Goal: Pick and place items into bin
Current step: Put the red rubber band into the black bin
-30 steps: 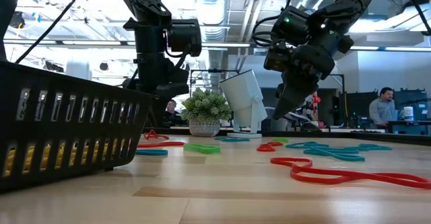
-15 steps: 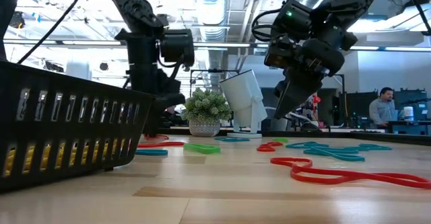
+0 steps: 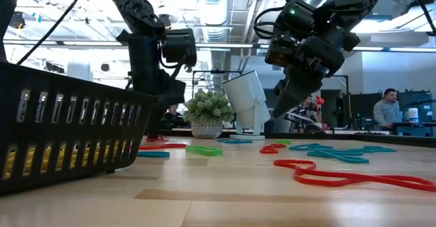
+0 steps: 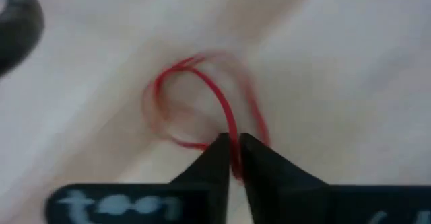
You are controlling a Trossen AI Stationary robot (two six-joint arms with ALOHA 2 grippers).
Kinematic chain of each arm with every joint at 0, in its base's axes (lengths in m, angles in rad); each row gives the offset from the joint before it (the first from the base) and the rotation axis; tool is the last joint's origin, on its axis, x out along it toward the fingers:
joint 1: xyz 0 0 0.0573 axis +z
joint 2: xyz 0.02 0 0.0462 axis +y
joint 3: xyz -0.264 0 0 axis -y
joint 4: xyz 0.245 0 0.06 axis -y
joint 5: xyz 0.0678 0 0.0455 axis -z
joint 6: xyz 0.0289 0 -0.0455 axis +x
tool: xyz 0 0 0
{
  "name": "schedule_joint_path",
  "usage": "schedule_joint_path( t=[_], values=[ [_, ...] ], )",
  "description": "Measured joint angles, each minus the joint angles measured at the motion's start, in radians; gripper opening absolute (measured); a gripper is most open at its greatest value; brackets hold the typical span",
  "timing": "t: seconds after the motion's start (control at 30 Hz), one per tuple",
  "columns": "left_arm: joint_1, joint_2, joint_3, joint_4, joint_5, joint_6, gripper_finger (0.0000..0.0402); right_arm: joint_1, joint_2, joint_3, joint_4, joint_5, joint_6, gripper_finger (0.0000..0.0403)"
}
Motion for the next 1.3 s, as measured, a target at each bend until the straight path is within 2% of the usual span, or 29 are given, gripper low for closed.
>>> schedule_joint_path(
  t=[0.1, 0.23, 0.43, 0.6, 0.73, 0.9, 1.13, 1.3],
  values=[
    [-0.048, -0.011, 0.038, -0.052, 0.062, 0.036, 0.0006, 0.000, 0.000, 0.000, 0.003, 0.000, 0.027, 0.0087],
    [-0.133, -0.034, 0.130, -0.173, 0.059, 0.057, 0.0003, 0.002, 0.002, 0.000, 0.011, 0.000, 0.040, 0.0087],
    [-0.346, -0.096, 0.296, -0.347, 0.080, 0.041, 0.0001, 0.002, 0.002, 0.000, 0.015, 0.000, 0.070, 0.0087],
    [-0.548, -0.104, 0.401, -0.456, 0.069, -0.056, 0.0001, 0.002, 0.002, 0.000, 0.027, 0.000, 0.085, 0.0087],
    [-0.686, -0.103, 0.410, -0.457, 0.072, -0.130, 0.0000, 0.002, 0.002, 0.000, 0.055, 0.000, 0.087, 0.0087],
    [-0.802, -0.097, 0.410, -0.458, 0.033, -0.299, 0.0000, 0.002, 0.002, 0.000, 0.073, 0.000, 0.088, 0.0087],
    [-0.885, -0.092, 0.410, -0.466, 0.015, -0.476, 0.0000, 0.002, 0.002, 0.000, 0.074, 0.000, 0.088, 0.0087],
    [-0.928, -0.092, 0.410, -0.466, -0.004, -0.530, 0.0000, 0.002, 0.002, 0.000, 0.084, 0.000, 0.087, 0.0087]
  ],
)
